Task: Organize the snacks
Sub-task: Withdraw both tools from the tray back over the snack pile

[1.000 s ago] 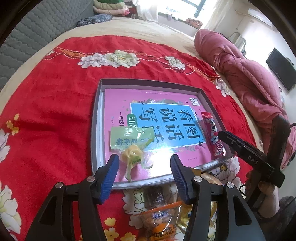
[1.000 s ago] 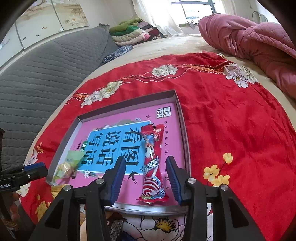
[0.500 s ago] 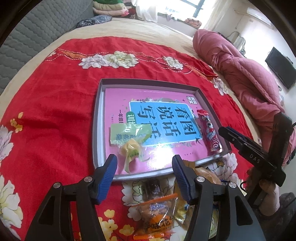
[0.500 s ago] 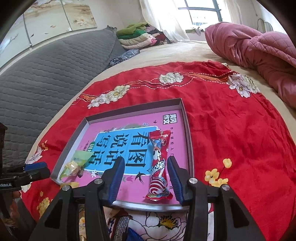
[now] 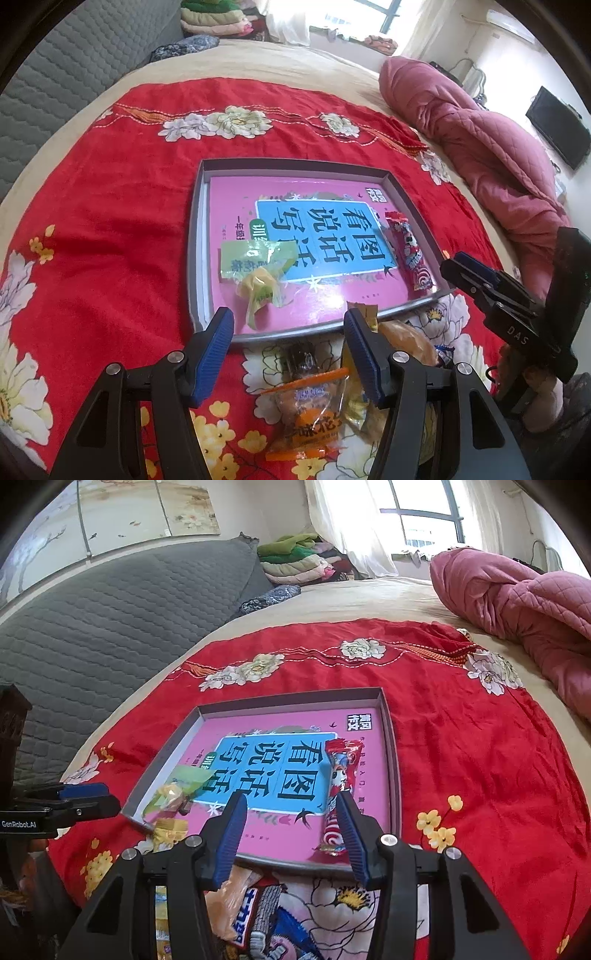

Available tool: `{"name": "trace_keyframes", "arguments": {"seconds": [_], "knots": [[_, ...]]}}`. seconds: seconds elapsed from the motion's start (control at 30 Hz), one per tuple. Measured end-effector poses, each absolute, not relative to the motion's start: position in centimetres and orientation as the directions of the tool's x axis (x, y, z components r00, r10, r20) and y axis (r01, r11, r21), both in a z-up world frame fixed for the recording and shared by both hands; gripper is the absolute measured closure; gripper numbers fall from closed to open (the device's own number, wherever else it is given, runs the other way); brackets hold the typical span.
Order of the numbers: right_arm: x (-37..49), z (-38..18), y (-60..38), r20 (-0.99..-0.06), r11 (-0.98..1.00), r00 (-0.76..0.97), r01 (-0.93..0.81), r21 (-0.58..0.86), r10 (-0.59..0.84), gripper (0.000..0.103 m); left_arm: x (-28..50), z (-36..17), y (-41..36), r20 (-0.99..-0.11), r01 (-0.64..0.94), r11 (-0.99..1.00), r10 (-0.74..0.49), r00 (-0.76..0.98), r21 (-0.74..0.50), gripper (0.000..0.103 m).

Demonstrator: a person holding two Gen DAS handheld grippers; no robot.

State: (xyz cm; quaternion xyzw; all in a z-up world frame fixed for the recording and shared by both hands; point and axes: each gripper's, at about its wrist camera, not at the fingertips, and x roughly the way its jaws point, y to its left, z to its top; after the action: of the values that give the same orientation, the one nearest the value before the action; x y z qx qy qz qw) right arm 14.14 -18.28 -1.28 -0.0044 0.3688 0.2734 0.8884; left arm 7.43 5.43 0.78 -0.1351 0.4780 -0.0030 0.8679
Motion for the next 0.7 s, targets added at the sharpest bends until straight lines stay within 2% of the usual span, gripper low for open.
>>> {"name": "trace_keyframes", "arguments": {"seconds": [0.7], "knots": [[11.2, -0.8, -18.0, -0.661, 0.844, 0.576, -0.507, 0.171, 0.480, 0.053, 5.4, 0.0, 4.1, -0.851, -0.104, 0.969, -0.142, 0.506, -0.223, 0.039]]}}
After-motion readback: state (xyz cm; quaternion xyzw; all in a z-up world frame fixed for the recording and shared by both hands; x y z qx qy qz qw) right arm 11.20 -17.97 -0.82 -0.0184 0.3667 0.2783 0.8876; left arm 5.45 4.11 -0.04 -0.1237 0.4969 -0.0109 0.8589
